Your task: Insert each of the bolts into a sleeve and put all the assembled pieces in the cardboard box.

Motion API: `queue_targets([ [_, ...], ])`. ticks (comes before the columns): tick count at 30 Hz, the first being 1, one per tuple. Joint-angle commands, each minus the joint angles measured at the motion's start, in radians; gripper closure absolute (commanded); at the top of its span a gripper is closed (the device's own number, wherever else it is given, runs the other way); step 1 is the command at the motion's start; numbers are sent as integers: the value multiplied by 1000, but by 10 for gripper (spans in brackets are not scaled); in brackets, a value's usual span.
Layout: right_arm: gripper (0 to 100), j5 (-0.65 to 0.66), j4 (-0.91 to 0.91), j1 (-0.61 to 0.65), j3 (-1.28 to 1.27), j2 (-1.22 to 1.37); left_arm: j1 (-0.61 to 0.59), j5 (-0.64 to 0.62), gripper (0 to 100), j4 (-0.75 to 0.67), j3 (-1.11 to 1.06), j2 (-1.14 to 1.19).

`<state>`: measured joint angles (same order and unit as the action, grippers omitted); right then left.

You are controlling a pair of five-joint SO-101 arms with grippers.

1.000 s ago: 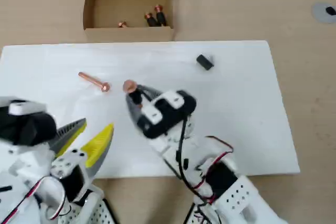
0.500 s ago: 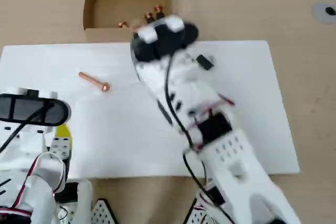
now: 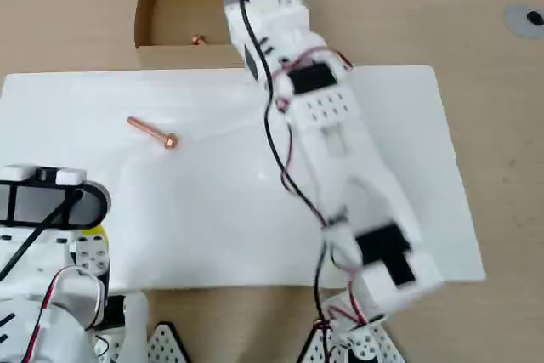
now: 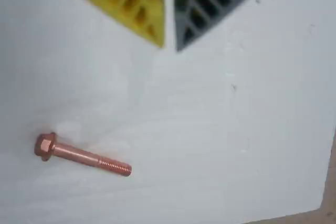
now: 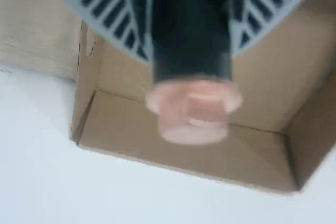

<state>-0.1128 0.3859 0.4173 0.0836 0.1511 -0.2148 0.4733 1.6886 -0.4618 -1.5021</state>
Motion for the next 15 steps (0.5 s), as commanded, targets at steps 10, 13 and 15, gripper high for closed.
queue_targets([
  [10,989,-6,63,-48,803,628,-18,6,990,-2,-2,-54],
  [13,989,-6,81,-56,947,763,-18,6,990,-2,-2,-82],
  [15,989,-5,112,-58,1027,842,-18,6,990,-2,-2,-102],
])
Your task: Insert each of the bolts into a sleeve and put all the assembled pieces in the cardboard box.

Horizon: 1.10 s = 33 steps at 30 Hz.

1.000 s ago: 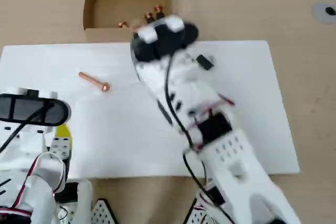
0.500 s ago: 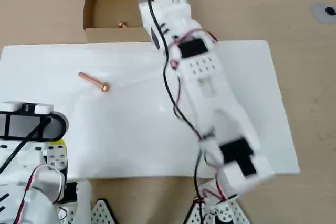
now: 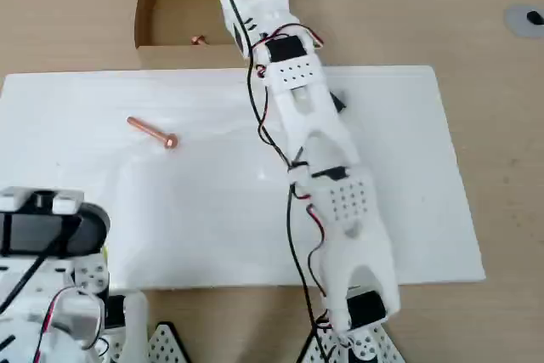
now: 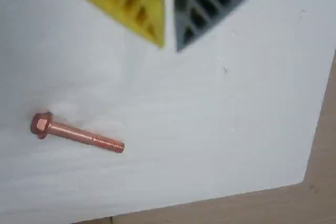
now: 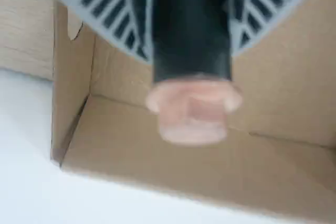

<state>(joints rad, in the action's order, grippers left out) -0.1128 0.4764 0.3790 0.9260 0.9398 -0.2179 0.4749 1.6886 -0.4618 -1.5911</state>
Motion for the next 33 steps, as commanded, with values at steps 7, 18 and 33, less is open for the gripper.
queue_targets([
  [7,989,138,31,-19,395,277,-15,5,990,-2,-2,-58],
  [18,985,235,83,-19,470,409,-17,3,990,3,0,-71],
  [33,847,235,275,-19,630,407,-14,-63,988,-3,0,-62],
])
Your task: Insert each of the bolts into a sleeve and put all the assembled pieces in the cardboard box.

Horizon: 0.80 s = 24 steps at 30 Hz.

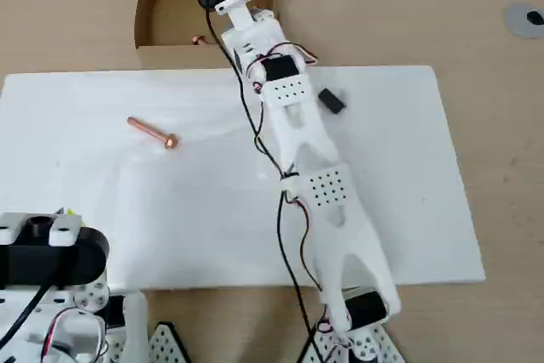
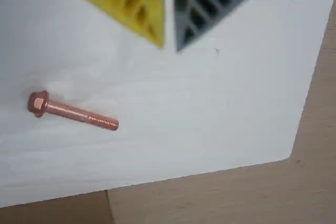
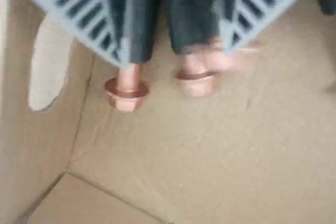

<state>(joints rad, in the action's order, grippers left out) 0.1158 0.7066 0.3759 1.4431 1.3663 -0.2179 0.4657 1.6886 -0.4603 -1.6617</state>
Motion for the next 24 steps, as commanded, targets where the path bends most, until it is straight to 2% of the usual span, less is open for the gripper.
queue_targets([
  [1,847,6,74,-18,147,-19,-11,-91,988,-3,-2,8],
  [4,847,3,160,-18,232,-21,-9,-181,984,-3,-3,16],
  [8,847,2,285,-19,228,-116,-15,-284,934,-9,14,124],
  [16,849,2,615,-24,226,-409,-15,-649,862,-127,203,538],
  [21,849,2,848,-61,225,-555,-15,-864,862,-126,324,812],
  [24,849,2,979,-85,225,-611,-17,-939,861,-129,359,931],
])
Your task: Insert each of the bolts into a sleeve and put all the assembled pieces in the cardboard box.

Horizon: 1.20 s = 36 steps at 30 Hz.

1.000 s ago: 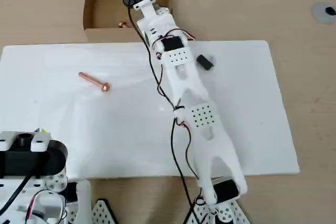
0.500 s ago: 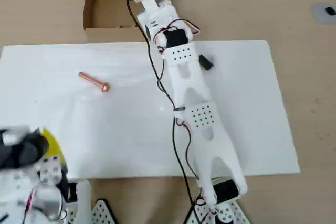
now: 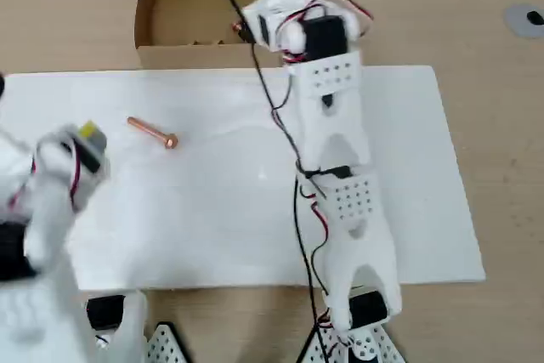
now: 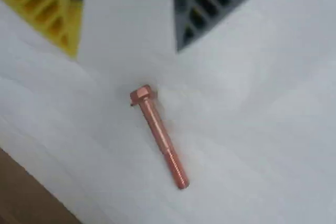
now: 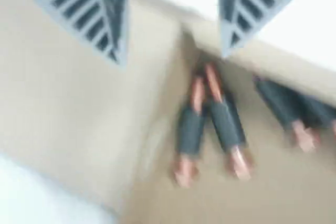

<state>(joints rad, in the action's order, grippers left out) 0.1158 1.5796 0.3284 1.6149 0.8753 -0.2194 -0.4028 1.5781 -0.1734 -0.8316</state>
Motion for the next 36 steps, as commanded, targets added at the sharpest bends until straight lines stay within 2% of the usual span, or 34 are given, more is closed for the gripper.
queue_targets([
  [1,849,2,146,-45,53,-136,-28,-87,861,-18,83,139],
  [5,849,0,210,-90,50,-194,-86,-161,860,-32,110,283],
  [7,849,0,210,-116,48,-229,-97,-150,860,-61,115,358],
  [13,849,0,210,-183,44,-309,-94,-109,860,-126,117,576],
  [17,849,-2,212,-222,39,-323,-94,-170,860,-138,147,697],
  [22,849,-2,213,-252,-61,-329,-38,-175,860,-133,292,806],
  [27,849,-2,213,-265,-246,-444,37,-175,860,-130,377,889],
  [36,850,6,209,-268,-829,-800,101,-180,860,-137,373,1036],
])
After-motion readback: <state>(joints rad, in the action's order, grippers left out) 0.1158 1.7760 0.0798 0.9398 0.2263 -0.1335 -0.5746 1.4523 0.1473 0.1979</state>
